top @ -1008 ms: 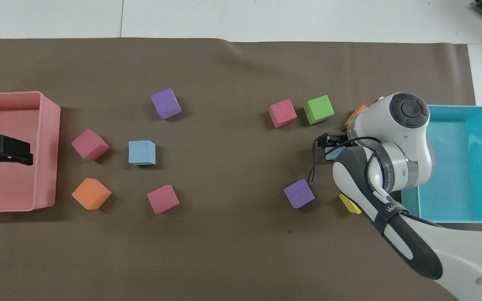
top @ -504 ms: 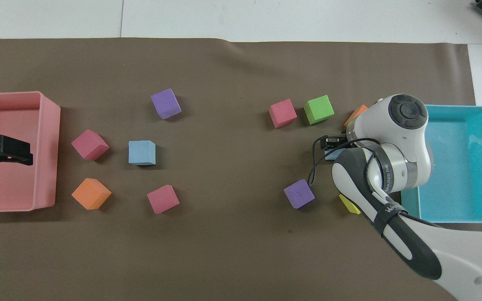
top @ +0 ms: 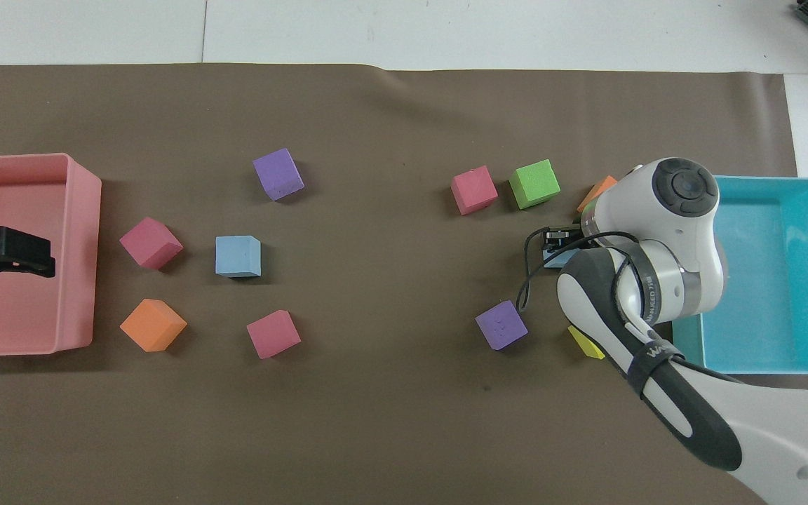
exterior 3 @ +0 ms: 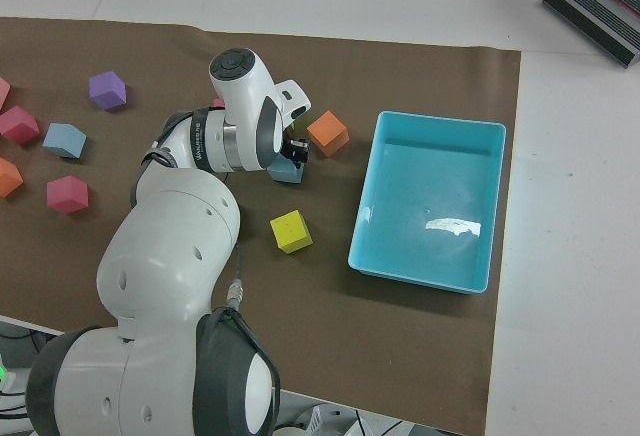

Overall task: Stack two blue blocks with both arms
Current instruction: 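Close the right gripper on the light-blue cube and lift it, then carry the light-blue cube with the right gripper toward the table center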

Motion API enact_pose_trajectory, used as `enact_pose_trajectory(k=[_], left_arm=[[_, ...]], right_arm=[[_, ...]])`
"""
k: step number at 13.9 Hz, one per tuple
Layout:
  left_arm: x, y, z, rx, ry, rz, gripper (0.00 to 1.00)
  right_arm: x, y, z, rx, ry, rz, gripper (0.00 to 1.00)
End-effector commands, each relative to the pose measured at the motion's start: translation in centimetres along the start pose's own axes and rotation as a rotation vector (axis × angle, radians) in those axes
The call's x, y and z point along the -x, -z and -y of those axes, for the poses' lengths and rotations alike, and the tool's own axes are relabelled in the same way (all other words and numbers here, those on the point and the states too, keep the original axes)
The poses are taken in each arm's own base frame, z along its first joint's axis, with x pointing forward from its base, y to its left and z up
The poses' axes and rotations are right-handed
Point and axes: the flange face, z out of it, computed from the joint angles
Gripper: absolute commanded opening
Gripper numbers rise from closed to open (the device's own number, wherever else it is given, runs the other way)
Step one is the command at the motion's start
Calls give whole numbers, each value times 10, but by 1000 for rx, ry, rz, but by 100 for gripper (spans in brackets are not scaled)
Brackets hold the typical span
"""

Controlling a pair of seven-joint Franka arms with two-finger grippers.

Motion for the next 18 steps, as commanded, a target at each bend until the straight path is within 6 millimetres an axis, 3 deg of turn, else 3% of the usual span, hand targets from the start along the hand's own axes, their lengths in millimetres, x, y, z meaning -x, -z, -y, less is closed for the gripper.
enact_pose_trajectory(k=[1,6,10,15,18], left_arm=[[3,5,2,3,5,-4,100],[3,6,2,2,-8,-10,100],[3,5,5,4,-2,-6,100],[4,6,-5,2,-13,-9,100],[4,6,-6,2,-16,-9,100]], right_arm=[[0,18,0,19,-9,-5,0],[-1,68,36,22,31,-17,0],[3,97,97,21,15,-28,0],[29,114,176,0,55,-34,0],[48,97,233,17,35,-14,0]])
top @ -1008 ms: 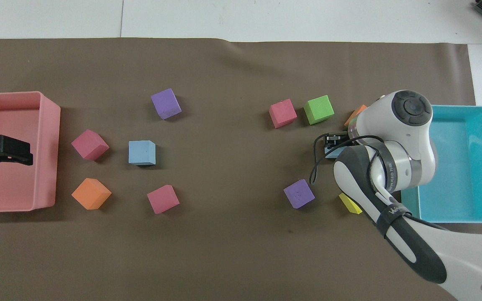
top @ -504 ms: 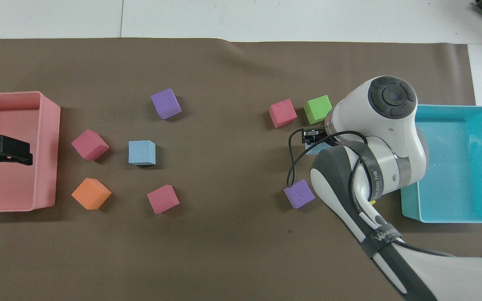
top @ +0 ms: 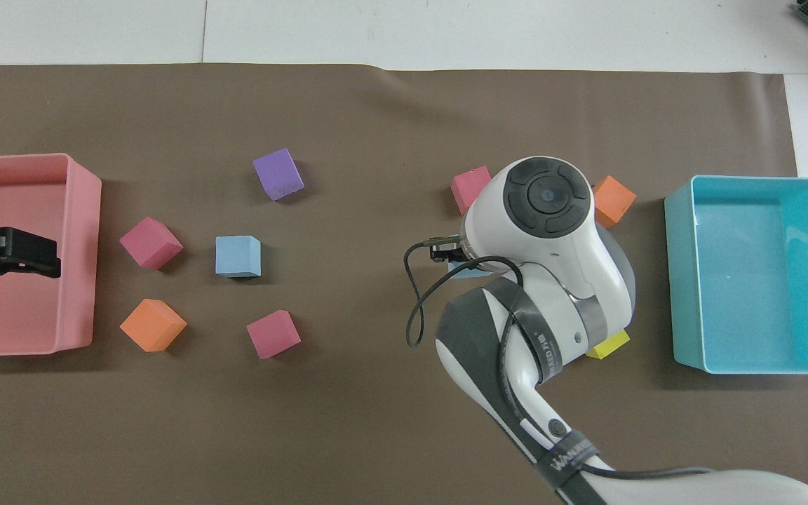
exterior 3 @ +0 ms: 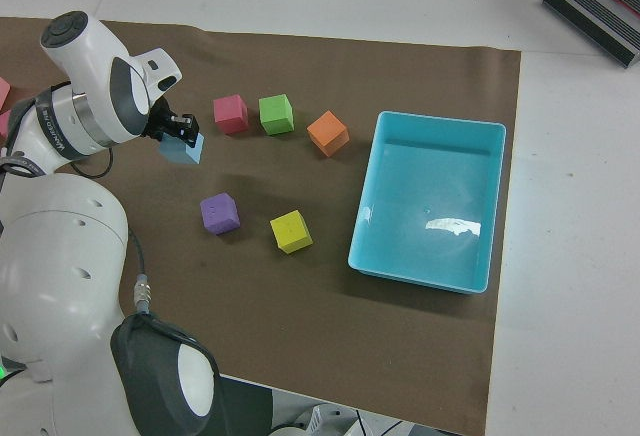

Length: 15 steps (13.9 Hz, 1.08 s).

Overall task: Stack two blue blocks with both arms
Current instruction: 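Carry the light-blue cube with the right gripper toward the table center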

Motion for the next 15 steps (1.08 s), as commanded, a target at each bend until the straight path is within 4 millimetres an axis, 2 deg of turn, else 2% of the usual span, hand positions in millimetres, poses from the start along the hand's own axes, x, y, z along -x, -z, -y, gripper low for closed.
enact_pose_trajectory(k=[1,3,4,6,9,11,15], left_arm=[[3,6,1,3,-2,-8,100],[3,6,1,3,-2,-8,100],[3,6,1,3,-2,-8,100],[3,5,3,3,-1,-6,100],[2,6,5,4,1,-9,100],[2,5,5,4,5,-8,100],[2,6,5,4,6,-9,100]], right_arm=[[4,-22,48,25,-40,20,0],[18,-45,90,34,-59,34,0],[24,-54,102,37,-68,40,0],[27,-59,112,33,-81,40,0],[28,-57,116,8,-106,33,0],[44,-80,141,15,-80,46,0],[37,-88,133,10,-94,37,0]])
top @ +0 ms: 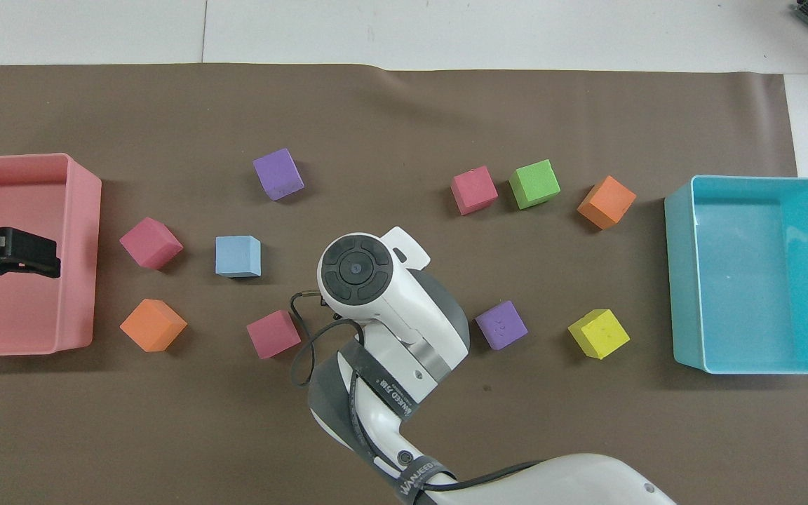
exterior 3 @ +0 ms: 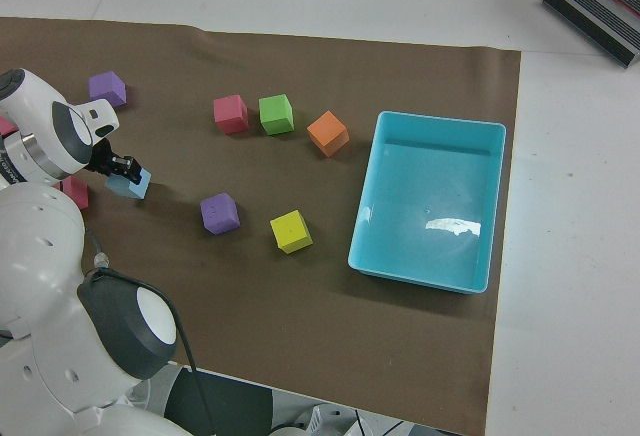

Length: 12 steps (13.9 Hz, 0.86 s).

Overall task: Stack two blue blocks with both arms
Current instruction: 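Carry the light-blue cube with the right gripper toward the table center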

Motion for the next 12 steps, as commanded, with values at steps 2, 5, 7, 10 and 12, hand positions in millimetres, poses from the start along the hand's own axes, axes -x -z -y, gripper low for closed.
enact_pose_trajectory(k=[2,5,7,10,12], left_arm=[[3,6,2,3,-2,-9,100],[3,6,1,3,-11,-9,100],[3,6,1,3,-12,-9,100],[3,5,0,3,-6,-8,100],[3,6,-2,5,-12,-11,100]], right_arm=[[-4,-10,-3,1,-25,-8,0],[-6,-21,-8,4,-33,-5,0],[-6,-25,-10,-1,-38,-5,14],[-6,-23,-10,1,-46,-3,49],[-9,-21,-12,-1,-54,-7,63]])
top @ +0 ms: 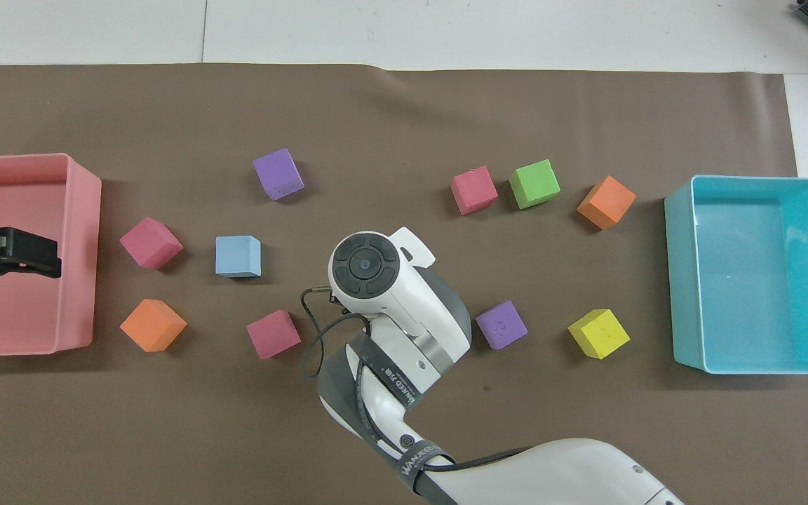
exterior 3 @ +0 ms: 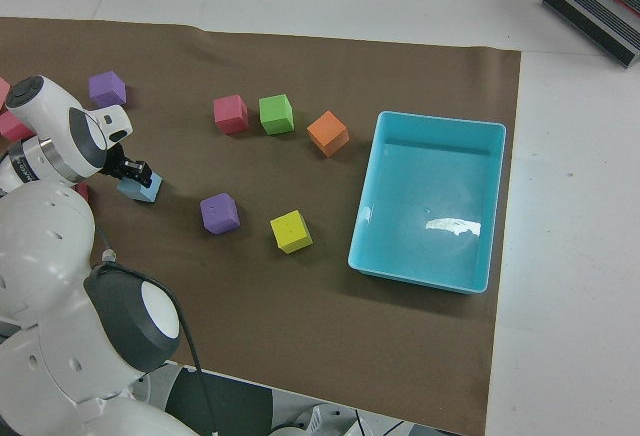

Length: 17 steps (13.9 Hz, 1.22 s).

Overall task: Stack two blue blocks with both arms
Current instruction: 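Carry the light-blue cube with the right gripper toward the table center, then set the cube down with the right gripper while the left gripper reaches out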

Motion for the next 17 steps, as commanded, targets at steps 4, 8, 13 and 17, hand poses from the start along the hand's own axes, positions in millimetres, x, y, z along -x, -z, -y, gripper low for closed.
enact_pose_trajectory(k=[4,8,13,17], left_arm=[[4,5,-7,4,-12,-11,100],[8,-3,-49,47,4,4,100],[11,-79,-122,84,-6,-17,100],[17,-174,-146,87,-25,-44,100]], right_arm=[[-7,34,-16,-21,-76,-32,88],[-21,76,-53,-55,-131,-54,90],[-35,89,-115,-192,-139,18,89],[-45,66,-157,-380,-133,13,73]])
